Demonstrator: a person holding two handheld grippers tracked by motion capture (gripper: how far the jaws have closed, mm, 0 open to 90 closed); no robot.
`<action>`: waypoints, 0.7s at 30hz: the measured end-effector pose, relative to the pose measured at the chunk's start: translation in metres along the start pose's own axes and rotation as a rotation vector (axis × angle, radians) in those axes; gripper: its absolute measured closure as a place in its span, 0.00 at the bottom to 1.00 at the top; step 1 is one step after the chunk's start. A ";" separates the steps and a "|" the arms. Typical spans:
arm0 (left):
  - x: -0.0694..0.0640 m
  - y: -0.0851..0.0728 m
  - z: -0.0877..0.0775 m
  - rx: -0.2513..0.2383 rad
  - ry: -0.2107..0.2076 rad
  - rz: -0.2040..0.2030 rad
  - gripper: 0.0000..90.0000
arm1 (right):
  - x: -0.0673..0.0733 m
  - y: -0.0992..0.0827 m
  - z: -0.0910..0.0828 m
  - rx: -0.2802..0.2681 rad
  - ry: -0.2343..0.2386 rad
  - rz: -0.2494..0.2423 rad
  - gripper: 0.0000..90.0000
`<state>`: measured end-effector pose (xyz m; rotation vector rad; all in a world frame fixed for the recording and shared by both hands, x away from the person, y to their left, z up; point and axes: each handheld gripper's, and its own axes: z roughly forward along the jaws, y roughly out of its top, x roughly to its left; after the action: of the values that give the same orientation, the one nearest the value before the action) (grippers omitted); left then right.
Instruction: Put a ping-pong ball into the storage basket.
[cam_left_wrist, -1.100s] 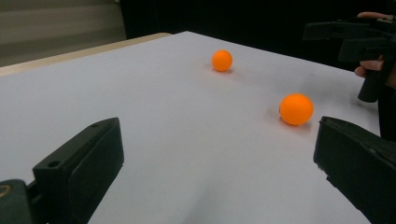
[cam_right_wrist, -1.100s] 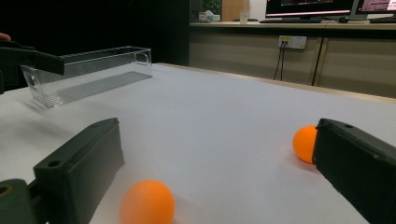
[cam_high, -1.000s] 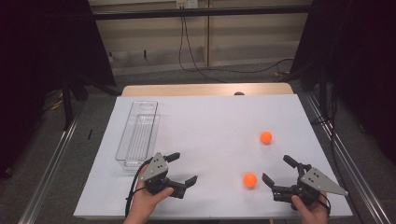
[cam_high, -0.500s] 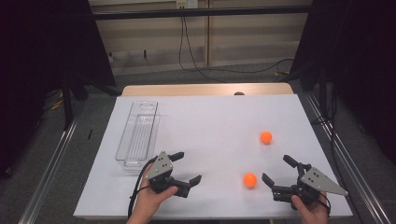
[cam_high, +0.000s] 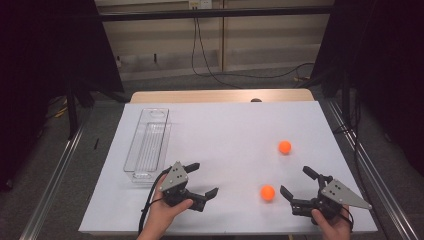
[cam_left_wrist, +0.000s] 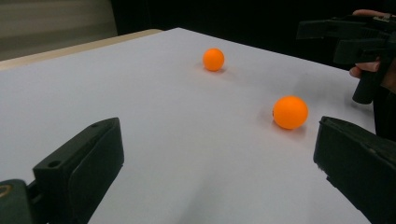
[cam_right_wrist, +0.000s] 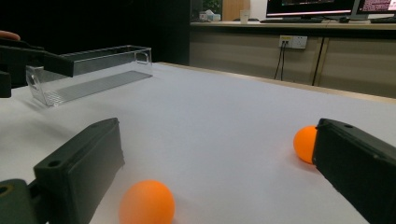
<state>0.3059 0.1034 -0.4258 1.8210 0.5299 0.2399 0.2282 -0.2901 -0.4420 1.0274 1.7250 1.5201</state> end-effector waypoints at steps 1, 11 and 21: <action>0.000 0.000 0.001 0.001 0.000 0.001 0.02 | 0.000 0.000 0.000 -0.002 0.000 0.002 0.01; -0.004 0.002 0.008 0.013 -0.020 0.003 0.02 | 0.000 0.000 0.000 0.000 0.001 -0.001 0.02; -0.006 0.003 0.015 0.026 -0.028 0.000 0.02 | 0.000 0.000 0.000 -0.002 0.003 0.001 0.02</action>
<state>0.3075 0.0870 -0.4275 1.8467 0.5158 0.2080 0.2282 -0.2895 -0.4420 1.0251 1.7248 1.5243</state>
